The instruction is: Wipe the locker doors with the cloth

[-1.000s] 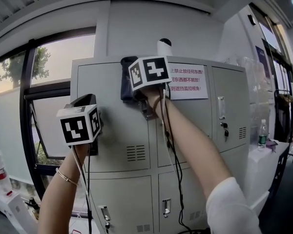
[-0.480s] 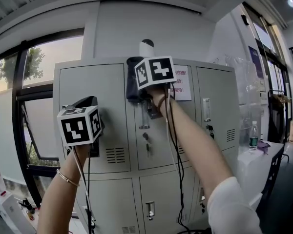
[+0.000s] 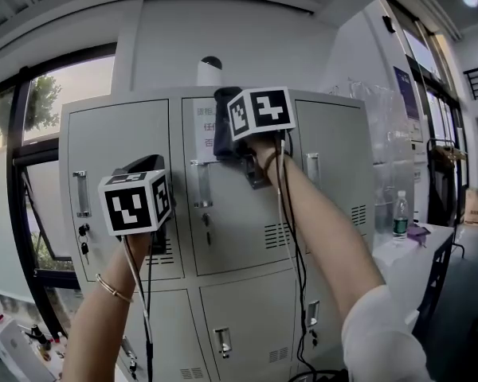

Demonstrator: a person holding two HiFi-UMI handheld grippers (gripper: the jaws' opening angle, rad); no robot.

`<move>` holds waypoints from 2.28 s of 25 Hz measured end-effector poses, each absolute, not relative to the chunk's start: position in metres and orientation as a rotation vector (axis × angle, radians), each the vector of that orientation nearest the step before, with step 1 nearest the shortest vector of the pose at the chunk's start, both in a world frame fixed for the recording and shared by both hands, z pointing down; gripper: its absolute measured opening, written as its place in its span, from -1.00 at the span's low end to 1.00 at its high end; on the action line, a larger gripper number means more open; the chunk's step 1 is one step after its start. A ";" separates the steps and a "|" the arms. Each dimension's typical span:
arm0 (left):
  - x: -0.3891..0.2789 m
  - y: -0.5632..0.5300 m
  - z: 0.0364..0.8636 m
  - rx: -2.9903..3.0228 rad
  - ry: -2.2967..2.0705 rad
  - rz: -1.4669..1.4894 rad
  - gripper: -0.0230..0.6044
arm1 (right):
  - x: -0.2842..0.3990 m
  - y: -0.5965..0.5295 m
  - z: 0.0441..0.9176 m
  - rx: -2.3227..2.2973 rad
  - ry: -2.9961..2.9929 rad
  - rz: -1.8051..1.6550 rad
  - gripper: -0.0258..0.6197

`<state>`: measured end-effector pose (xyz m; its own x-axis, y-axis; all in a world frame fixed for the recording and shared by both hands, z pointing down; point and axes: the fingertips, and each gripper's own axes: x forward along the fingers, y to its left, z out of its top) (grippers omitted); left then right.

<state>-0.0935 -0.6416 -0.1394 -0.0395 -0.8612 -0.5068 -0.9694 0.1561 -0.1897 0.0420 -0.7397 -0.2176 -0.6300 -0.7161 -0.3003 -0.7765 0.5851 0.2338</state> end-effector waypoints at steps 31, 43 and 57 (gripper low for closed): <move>-0.015 -0.675 -0.135 -1.819 1.856 0.242 -0.90 | 0.177 -0.779 -0.212 -1.487 2.467 0.433 -0.79; -0.107 -0.607 -0.119 -1.740 1.959 0.206 -0.90 | 0.033 -0.690 -0.192 -1.241 2.599 0.462 -0.78; -0.279 -0.509 -0.070 -1.663 2.131 0.162 -0.90 | -0.161 -0.615 -0.133 -1.070 2.730 0.345 -0.78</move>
